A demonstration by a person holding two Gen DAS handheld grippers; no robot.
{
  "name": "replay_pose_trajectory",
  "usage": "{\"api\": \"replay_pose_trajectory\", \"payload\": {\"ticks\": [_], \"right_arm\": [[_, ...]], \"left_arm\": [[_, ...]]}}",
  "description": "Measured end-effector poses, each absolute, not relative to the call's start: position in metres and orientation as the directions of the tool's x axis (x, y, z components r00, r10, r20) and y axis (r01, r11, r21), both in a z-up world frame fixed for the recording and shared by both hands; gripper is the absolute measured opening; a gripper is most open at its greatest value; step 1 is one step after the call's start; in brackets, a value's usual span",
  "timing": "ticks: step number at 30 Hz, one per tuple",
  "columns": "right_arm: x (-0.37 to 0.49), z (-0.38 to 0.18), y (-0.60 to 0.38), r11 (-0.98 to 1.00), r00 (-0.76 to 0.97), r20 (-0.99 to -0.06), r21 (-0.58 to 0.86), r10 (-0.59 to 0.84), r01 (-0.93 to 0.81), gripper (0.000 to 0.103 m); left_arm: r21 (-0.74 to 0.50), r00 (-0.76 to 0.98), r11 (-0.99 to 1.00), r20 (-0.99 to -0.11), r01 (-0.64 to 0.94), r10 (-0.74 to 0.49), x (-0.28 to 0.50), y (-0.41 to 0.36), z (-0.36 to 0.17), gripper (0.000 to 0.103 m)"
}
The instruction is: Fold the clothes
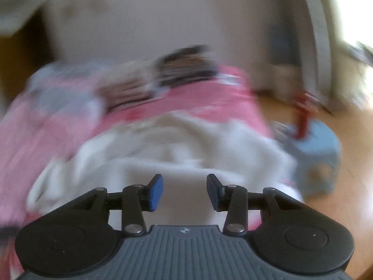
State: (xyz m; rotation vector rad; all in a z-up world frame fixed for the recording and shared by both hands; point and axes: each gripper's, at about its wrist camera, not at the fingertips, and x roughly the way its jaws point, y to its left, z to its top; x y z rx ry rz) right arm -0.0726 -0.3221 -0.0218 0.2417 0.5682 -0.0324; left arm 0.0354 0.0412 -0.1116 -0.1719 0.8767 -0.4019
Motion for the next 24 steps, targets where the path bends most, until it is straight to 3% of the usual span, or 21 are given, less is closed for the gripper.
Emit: {"api": "replay_pose_trajectory", "payload": {"ticks": [4, 9, 11, 15, 18, 20, 22, 24], "right_arm": [[-0.057, -0.036, -0.236, 0.966, 0.795, -0.567, 0.006, 0.217, -0.26, 0.059], [-0.05, -0.086, -0.162, 0.81, 0.76, -0.641, -0.387, 0.107, -0.441, 0.059], [-0.05, -0.102, -0.148, 0.733, 0.761, -0.645, -0.483, 0.07, -0.478, 0.057], [-0.04, -0.122, -0.139, 0.681, 0.751, -0.659, -0.536, 0.03, -0.498, 0.052], [-0.029, -0.128, -0.144, 0.706, 0.754, -0.657, -0.54, -0.013, -0.458, 0.044], [-0.02, -0.129, -0.149, 0.741, 0.747, -0.664, -0.512, -0.021, -0.434, 0.031], [-0.013, -0.128, -0.155, 0.777, 0.74, -0.673, -0.477, -0.021, -0.411, 0.024], [-0.014, -0.126, -0.159, 0.795, 0.739, -0.674, -0.457, -0.017, -0.399, 0.014]], "left_arm": [[-0.42, 0.587, 0.899, -0.699, 0.123, -0.408, 0.047, 0.062, -0.123, 0.084], [-0.293, 0.605, 0.939, -0.72, 0.18, -0.341, 0.053, 0.051, -0.127, 0.077], [-0.254, 0.605, 0.94, -0.72, 0.228, -0.341, 0.053, 0.043, -0.128, 0.073], [-0.267, 0.606, 0.927, -0.702, 0.262, -0.374, 0.056, 0.036, -0.133, 0.067], [-0.261, 0.627, 0.926, -0.681, 0.274, -0.378, 0.059, 0.029, -0.134, 0.055], [-0.247, 0.643, 0.921, -0.66, 0.301, -0.388, 0.061, 0.023, -0.132, 0.033], [-0.225, 0.665, 0.915, -0.632, 0.334, -0.398, 0.059, 0.016, -0.127, 0.018], [-0.212, 0.686, 0.91, -0.602, 0.356, -0.408, 0.054, 0.012, -0.12, 0.014]]}}
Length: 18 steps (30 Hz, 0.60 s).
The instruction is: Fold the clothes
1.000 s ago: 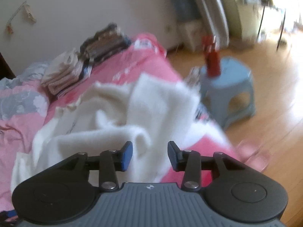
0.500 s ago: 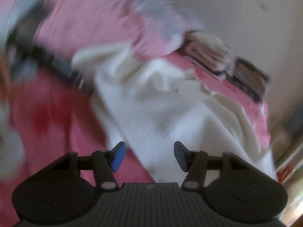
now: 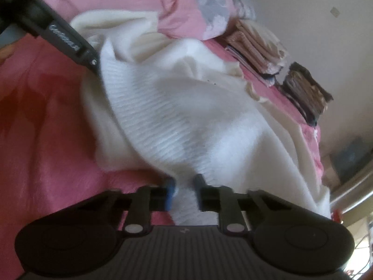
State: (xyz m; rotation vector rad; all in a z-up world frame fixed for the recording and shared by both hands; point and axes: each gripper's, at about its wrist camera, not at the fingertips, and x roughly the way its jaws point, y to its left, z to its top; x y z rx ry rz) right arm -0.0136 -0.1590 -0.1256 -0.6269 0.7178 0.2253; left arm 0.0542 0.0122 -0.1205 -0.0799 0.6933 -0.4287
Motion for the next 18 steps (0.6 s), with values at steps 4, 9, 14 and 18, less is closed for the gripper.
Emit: {"api": "replay_pose_trajectory", "payload": {"ticks": [4, 9, 14, 18], "right_arm": [[-0.02, -0.111, -0.169, 0.844, 0.744, -0.668, -0.393, 0.01, -0.365, 0.002], [-0.03, -0.072, -0.201, 0.944, 0.73, -0.677, -0.17, 0.095, -0.281, 0.002], [-0.054, -0.036, -0.24, 0.978, 0.728, -0.664, 0.024, 0.172, -0.209, 0.001], [-0.084, -0.015, -0.258, 0.973, 0.726, -0.663, 0.014, 0.182, -0.231, 0.001]], "left_arm": [[-0.229, 0.715, 0.898, -0.545, 0.375, -0.437, 0.046, 0.011, -0.102, 0.009], [-0.247, 0.732, 0.864, -0.46, 0.439, -0.503, 0.028, 0.014, -0.064, 0.008], [-0.086, 0.702, 0.764, -0.34, 0.639, -0.626, -0.016, 0.005, -0.02, 0.008], [0.136, 0.634, 0.63, -0.337, 0.764, -0.696, -0.056, -0.007, -0.008, 0.008]]}}
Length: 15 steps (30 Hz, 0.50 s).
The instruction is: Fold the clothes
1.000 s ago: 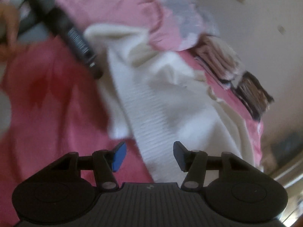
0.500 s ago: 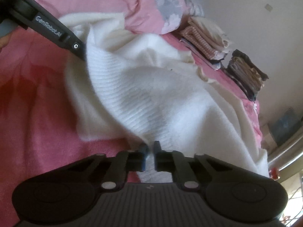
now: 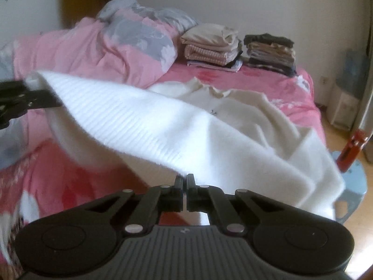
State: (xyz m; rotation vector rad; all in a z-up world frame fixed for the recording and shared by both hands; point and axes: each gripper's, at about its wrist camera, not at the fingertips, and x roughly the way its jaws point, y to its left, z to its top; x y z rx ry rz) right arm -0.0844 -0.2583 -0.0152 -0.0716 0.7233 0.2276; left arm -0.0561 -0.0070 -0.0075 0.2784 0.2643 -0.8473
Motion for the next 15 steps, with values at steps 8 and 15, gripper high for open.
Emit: {"api": "replay_pose_trajectory", "payload": {"ticks": [8, 15], "right_arm": [[-0.121, -0.053, -0.261, 0.942, 0.592, -0.794, -0.083, 0.134, -0.325, 0.002], [-0.133, -0.078, -0.258, 0.94, 0.516, -0.855, -0.132, 0.054, -0.316, 0.004]], "left_arm": [[0.313, 0.39, 0.234, -0.691, 0.92, -0.608, -0.102, -0.053, -0.082, 0.01], [0.32, 0.372, 0.19, -0.822, 0.928, -0.43, -0.099, -0.07, -0.13, 0.036]]}}
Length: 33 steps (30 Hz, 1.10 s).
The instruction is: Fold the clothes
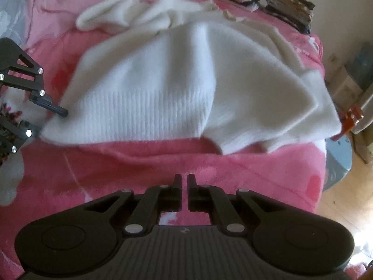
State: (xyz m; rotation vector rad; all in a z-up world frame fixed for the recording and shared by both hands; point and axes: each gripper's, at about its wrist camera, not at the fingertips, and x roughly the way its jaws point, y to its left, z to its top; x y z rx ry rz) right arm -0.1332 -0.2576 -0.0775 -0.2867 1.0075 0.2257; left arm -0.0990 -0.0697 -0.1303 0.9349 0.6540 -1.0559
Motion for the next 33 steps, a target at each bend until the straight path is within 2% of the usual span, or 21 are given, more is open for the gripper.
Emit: {"api": "replay_pose_trajectory", "payload": {"ticks": [1, 2, 4, 5, 7, 12, 17, 20, 24, 27, 33], "right_arm": [[-0.134, -0.069, -0.26, 0.943, 0.533, -0.843, -0.117, 0.072, -0.312, 0.004], [-0.135, -0.061, -0.263, 0.946, 0.55, -0.83, -0.101, 0.091, -0.308, 0.005], [-0.133, -0.042, -0.266, 0.953, 0.591, -0.794, -0.05, 0.143, -0.297, 0.006], [-0.132, -0.036, -0.263, 0.951, 0.604, -0.776, -0.019, 0.181, -0.308, 0.01], [-0.131, -0.023, -0.256, 0.942, 0.627, -0.736, 0.043, 0.256, -0.334, 0.019], [-0.115, -0.02, -0.212, 0.88, 0.593, -0.691, 0.135, 0.413, -0.456, 0.025], [-0.101, -0.038, -0.159, 0.807, 0.514, -0.696, 0.162, 0.502, -0.568, 0.046], [-0.097, -0.059, -0.129, 0.788, 0.489, -0.738, 0.094, 0.466, -0.608, 0.052], [-0.105, -0.084, -0.101, 0.767, 0.518, -0.794, -0.107, 0.317, -0.633, 0.053], [-0.099, -0.096, -0.102, 0.779, 0.47, -0.832, -0.076, 0.296, -0.623, 0.053], [-0.095, -0.106, -0.107, 0.783, 0.467, -0.838, -0.08, 0.282, -0.617, 0.049]], "left_arm": [[0.284, 0.354, 0.219, -0.824, 0.933, -0.443, -0.096, -0.064, -0.124, 0.047], [0.237, 0.333, 0.255, -0.823, 0.937, -0.46, -0.091, -0.057, -0.117, 0.053], [0.115, 0.279, 0.333, -0.819, 0.936, -0.501, -0.074, -0.041, -0.104, 0.055], [0.035, 0.247, 0.381, -0.815, 0.924, -0.524, -0.062, -0.03, -0.099, 0.058], [-0.095, 0.227, 0.483, -0.794, 0.87, -0.564, -0.039, -0.009, -0.091, 0.059], [-0.284, 0.332, 0.741, -0.757, 0.609, -0.563, 0.019, 0.035, -0.091, 0.059], [-0.421, 0.445, 0.827, -0.701, 0.373, -0.557, 0.065, 0.054, -0.106, 0.06], [-0.485, 0.478, 0.821, -0.668, 0.301, -0.57, 0.09, 0.053, -0.115, 0.06], [-0.498, 0.502, 0.824, -0.657, 0.271, -0.563, 0.121, 0.04, -0.128, 0.06], [-0.479, 0.492, 0.843, -0.687, 0.246, -0.534, 0.139, 0.027, -0.144, 0.06], [-0.532, 0.56, 0.826, -0.634, 0.186, -0.534, 0.15, 0.026, -0.155, 0.057]]}}
